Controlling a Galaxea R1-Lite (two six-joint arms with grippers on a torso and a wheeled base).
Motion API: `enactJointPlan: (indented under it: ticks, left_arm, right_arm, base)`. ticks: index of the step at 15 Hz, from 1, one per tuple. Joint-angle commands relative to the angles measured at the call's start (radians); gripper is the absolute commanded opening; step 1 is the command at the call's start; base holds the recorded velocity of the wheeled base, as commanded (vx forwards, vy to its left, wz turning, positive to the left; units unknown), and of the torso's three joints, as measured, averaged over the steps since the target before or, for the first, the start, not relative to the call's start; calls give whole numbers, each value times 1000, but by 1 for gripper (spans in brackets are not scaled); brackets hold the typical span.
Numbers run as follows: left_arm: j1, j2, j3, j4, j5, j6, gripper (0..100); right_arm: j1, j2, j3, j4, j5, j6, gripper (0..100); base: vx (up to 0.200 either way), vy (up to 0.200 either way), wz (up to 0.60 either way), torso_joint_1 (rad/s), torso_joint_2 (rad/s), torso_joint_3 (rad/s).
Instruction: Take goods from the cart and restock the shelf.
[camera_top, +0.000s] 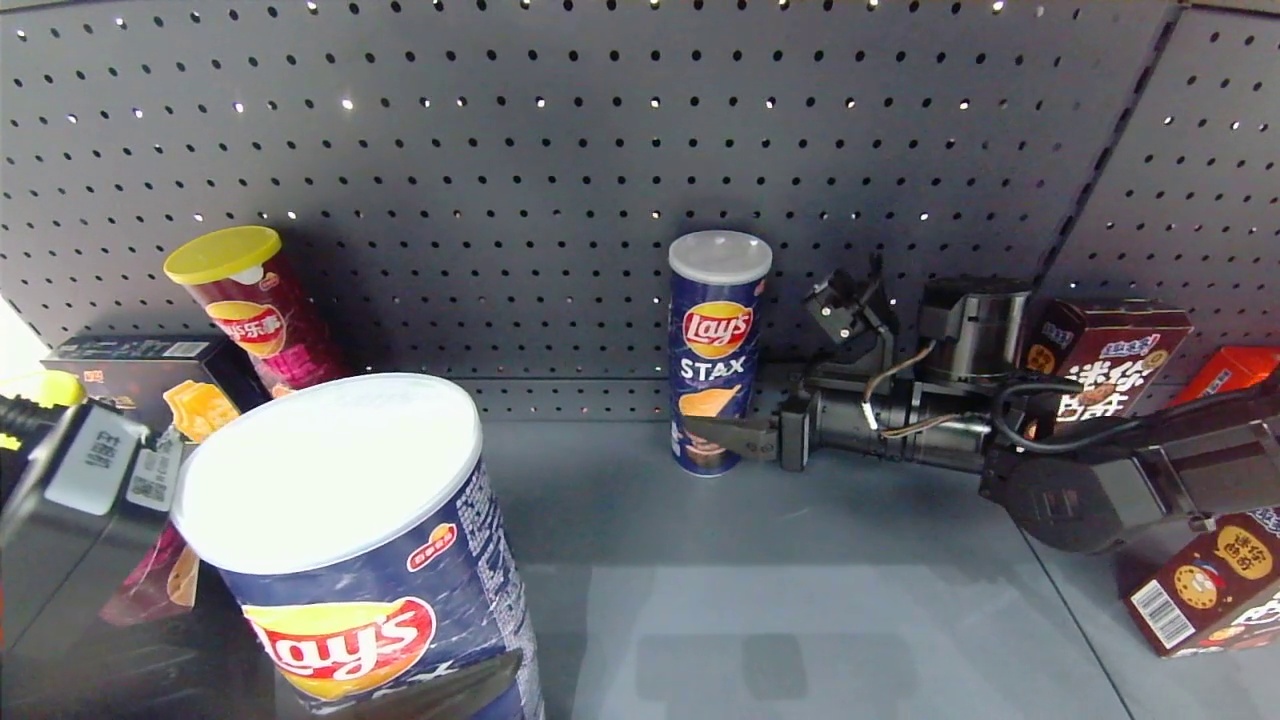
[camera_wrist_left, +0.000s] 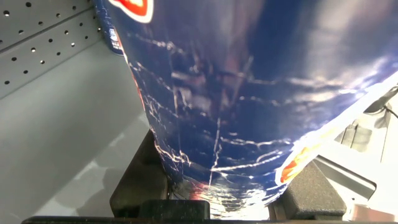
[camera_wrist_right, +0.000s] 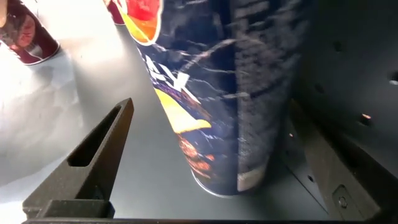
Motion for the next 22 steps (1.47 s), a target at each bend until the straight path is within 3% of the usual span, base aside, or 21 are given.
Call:
enactJointPlan:
  ticks: [1,3,8,9,19,22]
  left_arm:
    - [9,1,1,0,0,0,0]
    - [42,-1,2,0,-6,1,0]
    - [42,1,5,-2,-6,1,0]
    - [42,1,4,0,-6,1,0]
    - [42,1,2,-2,-6,1,0]
    - [42,1,4,-2,-8,1,0]
  right_arm:
    - [7,24,-13,-1,-2,-1,100]
    - [10,37,-19,-13,-4,-1,100]
    - [13,67,-30,-21,-1,-2,100]
    - [13,70,-28,-38,2,-2,0]
    - [40,-11,4,-32,-7,-1,0]
    - [71,-134,88,-30,-8,1,0]
  base:
    - [0,0,0,0,0,0]
    - [0,0,0,0,0,0]
    - [0,0,0,0,0,0]
    - [0,0,0,0,0,0]
    - [0,0,0,0,0,0]
    - [0,0,0,0,0,0]
